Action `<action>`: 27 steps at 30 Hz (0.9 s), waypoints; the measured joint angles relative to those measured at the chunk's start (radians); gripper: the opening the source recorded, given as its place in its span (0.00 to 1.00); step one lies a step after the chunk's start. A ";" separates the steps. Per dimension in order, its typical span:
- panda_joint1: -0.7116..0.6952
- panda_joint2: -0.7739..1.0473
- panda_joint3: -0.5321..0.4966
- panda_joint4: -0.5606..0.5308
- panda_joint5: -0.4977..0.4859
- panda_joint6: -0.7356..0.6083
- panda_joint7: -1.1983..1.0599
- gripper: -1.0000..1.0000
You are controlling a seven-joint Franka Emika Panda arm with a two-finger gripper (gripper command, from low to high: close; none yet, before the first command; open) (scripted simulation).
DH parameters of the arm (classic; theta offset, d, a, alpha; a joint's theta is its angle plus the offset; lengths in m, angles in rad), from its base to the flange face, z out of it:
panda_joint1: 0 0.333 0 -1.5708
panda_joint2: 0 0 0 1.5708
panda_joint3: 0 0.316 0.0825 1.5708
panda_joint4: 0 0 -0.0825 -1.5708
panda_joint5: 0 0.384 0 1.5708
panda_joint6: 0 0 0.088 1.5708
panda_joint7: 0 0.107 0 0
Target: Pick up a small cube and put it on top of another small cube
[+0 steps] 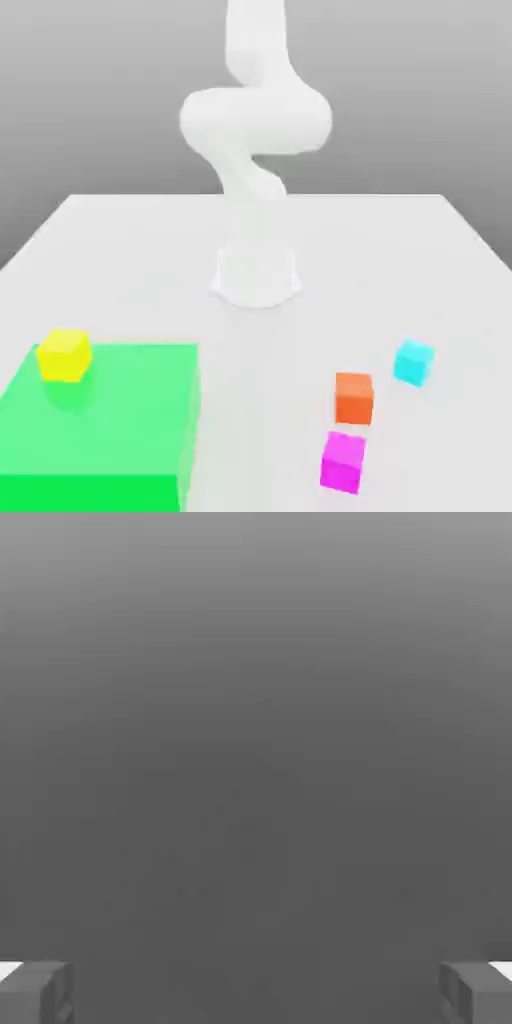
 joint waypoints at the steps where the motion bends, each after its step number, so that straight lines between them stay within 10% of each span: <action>1: -0.010 0.039 0.017 -0.010 -0.007 0.018 0.025 0.50; 27: -0.017 0.974 0.204 -0.213 -0.176 0.454 0.609 0.50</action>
